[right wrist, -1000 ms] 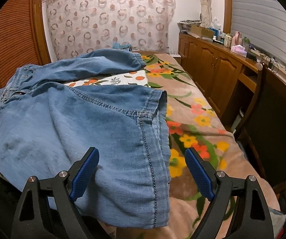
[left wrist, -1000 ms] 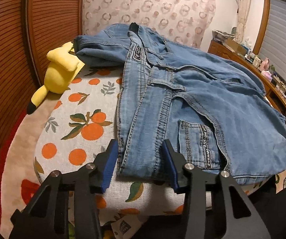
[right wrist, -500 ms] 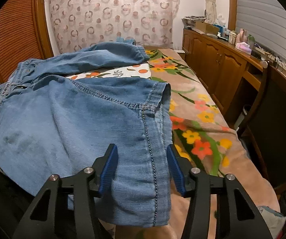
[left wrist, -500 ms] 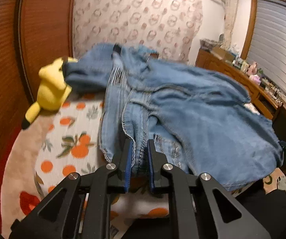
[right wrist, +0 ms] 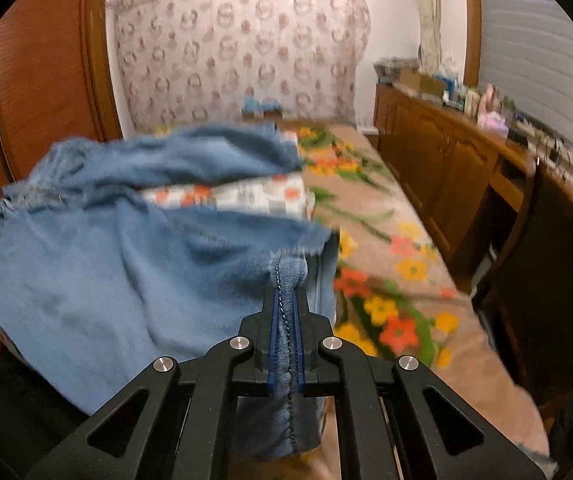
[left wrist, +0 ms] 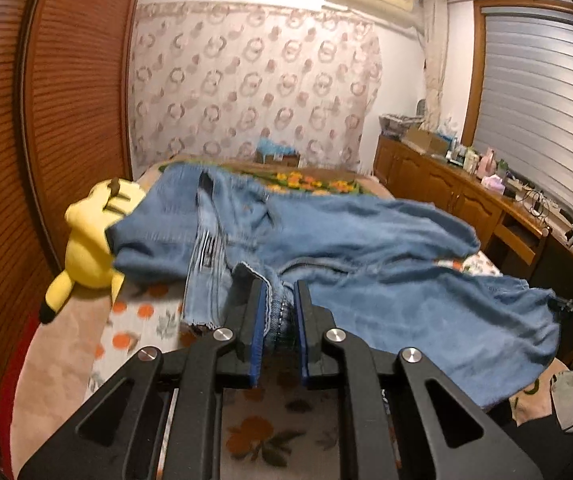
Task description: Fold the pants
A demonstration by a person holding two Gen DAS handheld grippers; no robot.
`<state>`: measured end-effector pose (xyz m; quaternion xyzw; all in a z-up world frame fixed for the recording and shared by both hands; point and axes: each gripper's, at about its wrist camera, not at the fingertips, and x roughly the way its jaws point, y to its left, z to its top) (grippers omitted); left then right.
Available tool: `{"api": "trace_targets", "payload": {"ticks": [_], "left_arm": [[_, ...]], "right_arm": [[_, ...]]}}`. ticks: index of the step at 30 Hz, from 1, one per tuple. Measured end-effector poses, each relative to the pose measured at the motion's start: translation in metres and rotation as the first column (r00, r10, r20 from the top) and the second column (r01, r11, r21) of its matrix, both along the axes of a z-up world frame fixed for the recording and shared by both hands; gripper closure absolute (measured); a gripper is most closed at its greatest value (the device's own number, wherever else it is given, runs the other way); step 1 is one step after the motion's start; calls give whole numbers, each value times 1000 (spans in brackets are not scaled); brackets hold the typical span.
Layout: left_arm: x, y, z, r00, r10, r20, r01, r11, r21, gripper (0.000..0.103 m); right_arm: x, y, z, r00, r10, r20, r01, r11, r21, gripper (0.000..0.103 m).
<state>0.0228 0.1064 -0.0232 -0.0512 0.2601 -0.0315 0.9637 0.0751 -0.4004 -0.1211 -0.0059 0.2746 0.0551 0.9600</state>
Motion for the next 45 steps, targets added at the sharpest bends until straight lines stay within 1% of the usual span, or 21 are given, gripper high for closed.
{"api": "trace_targets", "payload": {"ticks": [3, 7, 8, 9, 11, 14, 16, 22, 23, 26, 27, 28, 30, 32, 34, 36, 37, 38, 39, 41, 45], "left_arm": [[13, -5, 14, 999, -10, 32, 10, 1000, 21, 89], [34, -10, 30, 998, -23, 60, 20, 999, 47, 90], [40, -11, 34, 998, -24, 64, 20, 998, 53, 94], [47, -12, 37, 997, -20, 73, 15, 998, 66, 103], [60, -12, 43, 997, -20, 80, 14, 997, 79, 103], [79, -13, 42, 998, -36, 57, 30, 995, 90, 103], [89, -9, 30, 999, -36, 15, 35, 995, 91, 103], [84, 4, -2, 996, -3, -88, 13, 994, 105, 102], [82, 7, -4, 995, 2, -101, 9, 994, 112, 100], [67, 19, -14, 990, 26, -138, -9, 992, 125, 79], [63, 23, -17, 989, 29, -147, -11, 992, 125, 64], [56, 28, -23, 987, 26, -160, -7, 993, 117, 45], [47, 35, -31, 983, 23, -180, -5, 995, 100, 32], [37, 42, -42, 979, 36, -201, -17, 995, 94, 31], [28, 48, -48, 977, 53, -206, -34, 995, 95, 31], [18, 53, -56, 974, 60, -218, -43, 996, 82, 33], [14, 56, -59, 972, 62, -229, -46, 996, 73, 37], [10, 58, -62, 969, 64, -238, -49, 996, 70, 39], [5, 58, -66, 967, 66, -247, -51, 996, 68, 43], [-2, 59, -74, 961, 68, -267, -53, 997, 64, 46], [-9, 59, -89, 952, 58, -301, -49, 998, 40, 48]], "right_arm": [[1, 1, 25, 997, 19, 78, -20, 1000, 15, 97], [17, 19, 49, 986, 70, 151, -68, 998, -15, 97], [25, 27, 54, 983, 88, 163, -85, 996, -26, 97], [30, 32, 55, 980, 100, 170, -96, 995, -33, 97], [44, 45, 59, 976, 129, 176, -123, 991, -43, 97], [68, 59, 57, 971, 162, 175, -154, 986, -60, 97], [83, 66, 47, 973, 177, 148, -167, 983, -78, 97], [110, 69, 7, 984, 174, 31, -168, 976, -139, 97], [113, 69, 5, 985, 171, 17, -167, 976, -139, 97], [105, 64, -6, 985, 172, -8, -172, 977, -127, 97], [103, 63, -7, 985, 173, -14, -173, 978, -120, 97], [97, 61, -8, 985, 173, -18, -174, 979, -110, 97], [83, 55, -13, 986, 164, -24, -166, 981, -99, 97], [65, 49, -16, 985, 170, -36, -172, 981, -87, 96], [62, 46, -4, 985, 167, -48, -170, 981, -97, 88], [48, 42, 2, 986, 160, -50, -165, 981, -100, 75], [39, 38, 4, 986, 159, -48, -163, 982, -95, 73], [45, 40, 15, 986, 160, -49, -164, 982, -94, 69], [35, 37, 17, 986, 161, -48, -165, 982, -91, 62], [25, 39, 23, 987, 153, -44, -156, 984, -89, 56], [8, 32, 22, 991, 123, -49, -126, 989, -73, 52]]}}
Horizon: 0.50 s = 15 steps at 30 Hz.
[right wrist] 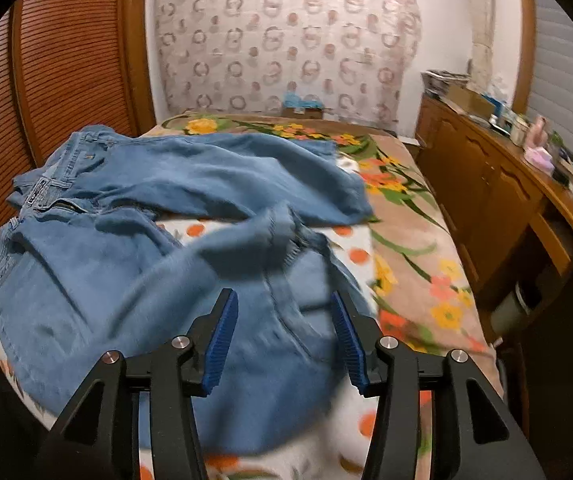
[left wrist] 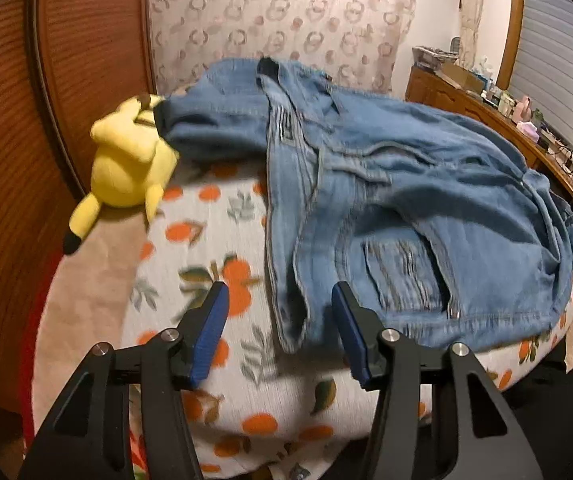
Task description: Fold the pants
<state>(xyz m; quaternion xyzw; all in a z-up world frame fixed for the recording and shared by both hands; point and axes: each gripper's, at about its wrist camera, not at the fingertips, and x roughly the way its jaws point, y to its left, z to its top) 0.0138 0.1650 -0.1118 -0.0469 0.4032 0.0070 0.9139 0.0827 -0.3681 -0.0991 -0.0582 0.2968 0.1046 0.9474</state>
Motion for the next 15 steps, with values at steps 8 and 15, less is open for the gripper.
{"api": "trace_targets", "payload": {"ticks": [8, 15], "left_arm": [[-4, -9, -13, 999, -31, -19, 30, 998, -52, 49], [-4, -15, -17, 999, -35, -10, 34, 998, -52, 59]], "right_arm": [[19, -1, -2, 998, -25, -60, 26, 1000, 11, 52], [21, 0, 20, 999, -30, 15, 29, 999, 15, 52]]}}
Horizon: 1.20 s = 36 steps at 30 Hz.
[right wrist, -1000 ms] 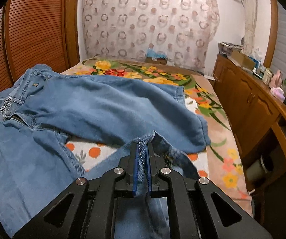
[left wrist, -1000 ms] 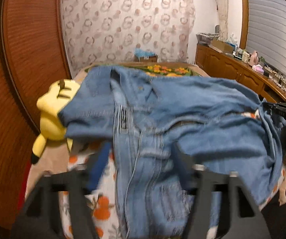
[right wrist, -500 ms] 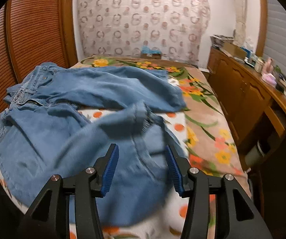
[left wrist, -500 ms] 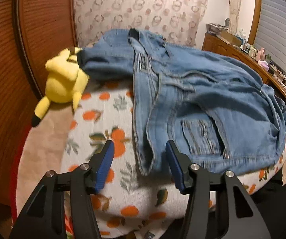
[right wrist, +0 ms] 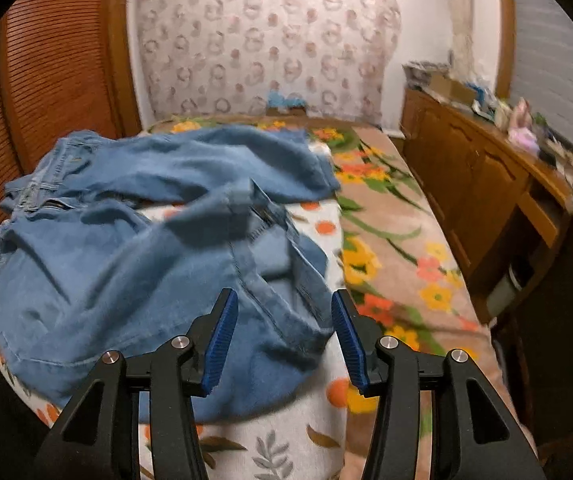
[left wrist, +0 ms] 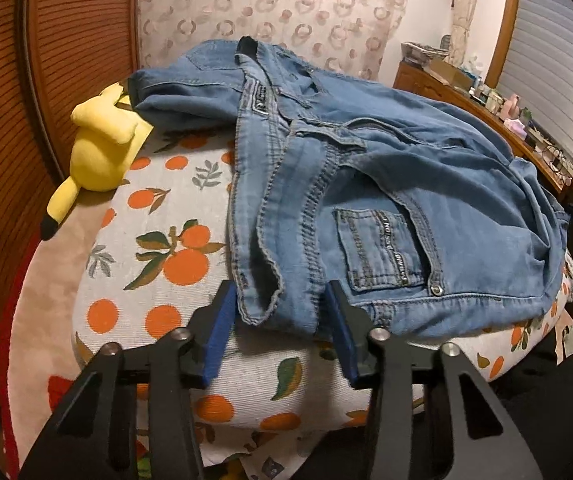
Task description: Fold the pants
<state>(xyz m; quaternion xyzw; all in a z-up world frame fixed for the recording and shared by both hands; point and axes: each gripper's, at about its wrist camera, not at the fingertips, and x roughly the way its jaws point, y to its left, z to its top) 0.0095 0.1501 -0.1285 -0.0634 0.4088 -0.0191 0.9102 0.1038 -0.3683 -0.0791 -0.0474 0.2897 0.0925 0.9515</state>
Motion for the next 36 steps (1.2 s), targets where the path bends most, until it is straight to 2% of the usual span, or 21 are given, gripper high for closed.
{"api": "trace_targets", "payload": {"ticks": [3, 5, 7, 10, 12, 16, 18, 19, 21, 27, 31, 36], "left_arm": [[1, -1, 0, 1000, 0, 4, 0, 1000, 5, 64], [-1, -3, 1, 1000, -4, 12, 4, 1000, 3, 73], [-1, -4, 2, 1000, -10, 16, 10, 1000, 2, 83], [-2, -7, 7, 999, -2, 33, 1, 1000, 19, 89], [-3, -6, 9, 999, -2, 41, 1, 1000, 16, 90], [-3, -9, 15, 998, -2, 57, 1, 1000, 25, 92], [-4, -10, 23, 997, -1, 80, -1, 1000, 25, 93], [-5, -10, 27, 996, -1, 91, -2, 1000, 27, 93], [-7, -12, 38, 993, -2, 120, -2, 1000, 31, 93], [-3, -14, 73, 977, 6, 214, -18, 998, 57, 94], [8, -15, 100, 962, 6, 274, -29, 996, 80, 95], [28, -13, 133, 938, 12, 347, -48, 994, 93, 95]], "right_arm": [[6, 15, 2, 997, 74, 10, -74, 997, 19, 52], [21, 24, -4, 993, 115, -28, -115, 993, 6, 52], [36, 25, -16, 989, 120, -82, -122, 992, -15, 52], [52, 22, -31, 984, 112, -138, -118, 992, -41, 53], [56, 15, -35, 982, 100, -161, -105, 994, -21, 54], [52, 15, -35, 974, 141, -177, -143, 990, 1, 70], [52, 17, -33, 970, 168, -178, -172, 985, -9, 87], [52, 15, -29, 967, 182, -176, -186, 982, -6, 88], [45, 11, -22, 971, 194, -139, -196, 981, 4, 94], [5, -29, 29, 987, 148, 65, -155, 980, 123, 96], [-18, -56, 66, 976, 81, 200, -116, 979, 168, 96], [-27, -71, 88, 960, 27, 280, -79, 981, 178, 96]]}}
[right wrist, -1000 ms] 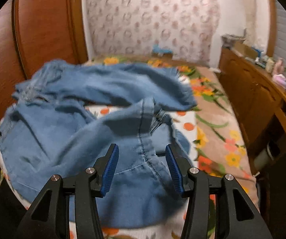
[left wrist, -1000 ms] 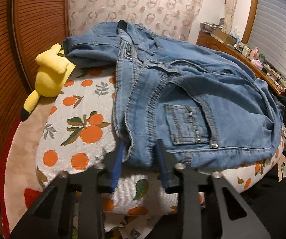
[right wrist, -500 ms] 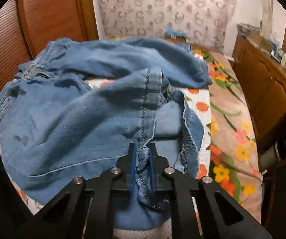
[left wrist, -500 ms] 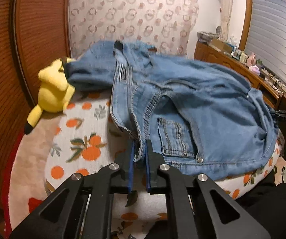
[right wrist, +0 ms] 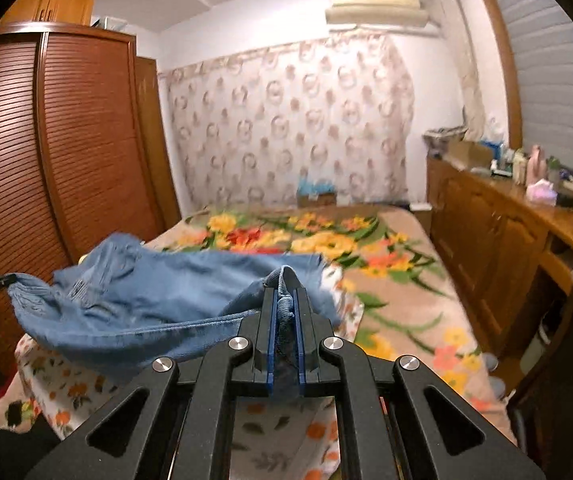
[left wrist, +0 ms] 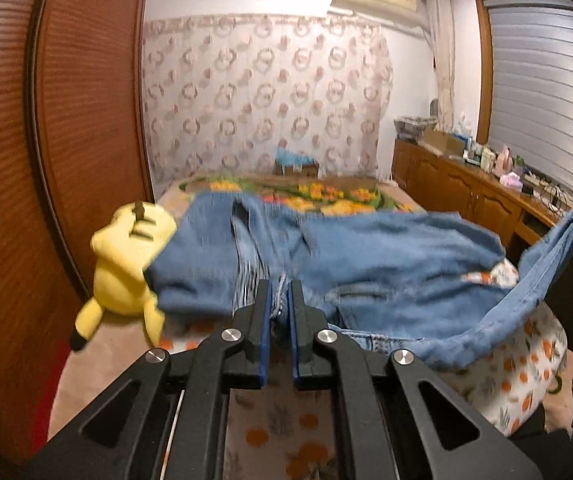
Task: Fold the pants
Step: 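Lift the jeans up with both grippers, holding the seam and the hem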
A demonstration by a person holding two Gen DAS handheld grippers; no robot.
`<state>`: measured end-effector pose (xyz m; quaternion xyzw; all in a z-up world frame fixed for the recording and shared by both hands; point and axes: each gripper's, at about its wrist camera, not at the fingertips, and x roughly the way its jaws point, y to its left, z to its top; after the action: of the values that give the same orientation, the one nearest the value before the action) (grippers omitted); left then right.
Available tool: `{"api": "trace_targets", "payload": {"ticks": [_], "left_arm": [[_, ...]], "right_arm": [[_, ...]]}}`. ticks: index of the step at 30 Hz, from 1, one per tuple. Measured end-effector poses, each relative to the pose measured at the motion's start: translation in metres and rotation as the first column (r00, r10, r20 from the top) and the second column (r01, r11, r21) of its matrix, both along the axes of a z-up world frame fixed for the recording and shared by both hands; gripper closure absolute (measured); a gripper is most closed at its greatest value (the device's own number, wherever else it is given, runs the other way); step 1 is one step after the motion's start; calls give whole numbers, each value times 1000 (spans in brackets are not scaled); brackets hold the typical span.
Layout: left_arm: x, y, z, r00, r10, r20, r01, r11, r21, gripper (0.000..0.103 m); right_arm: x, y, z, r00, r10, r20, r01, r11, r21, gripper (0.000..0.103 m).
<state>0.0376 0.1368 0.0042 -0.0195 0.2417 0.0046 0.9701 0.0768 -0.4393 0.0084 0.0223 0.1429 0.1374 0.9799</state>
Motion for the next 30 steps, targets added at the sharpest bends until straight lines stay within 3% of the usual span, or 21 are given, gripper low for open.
{"api": "trace_targets", "payload": {"ticks": [8, 19, 30], "left_arm": [[48, -2, 18, 999, 4, 38, -5, 1000, 7, 95], [111, 0, 4, 999, 22, -23, -22, 1000, 9, 96], [151, 6, -16, 995, 32, -89, -31, 999, 10, 96]], "right_arm": [[20, 11, -14, 999, -34, 3, 34, 999, 20, 96], [67, 22, 8, 997, -51, -53, 51, 999, 12, 96], [99, 29, 10, 994, -59, -90, 58, 998, -10, 96]]}}
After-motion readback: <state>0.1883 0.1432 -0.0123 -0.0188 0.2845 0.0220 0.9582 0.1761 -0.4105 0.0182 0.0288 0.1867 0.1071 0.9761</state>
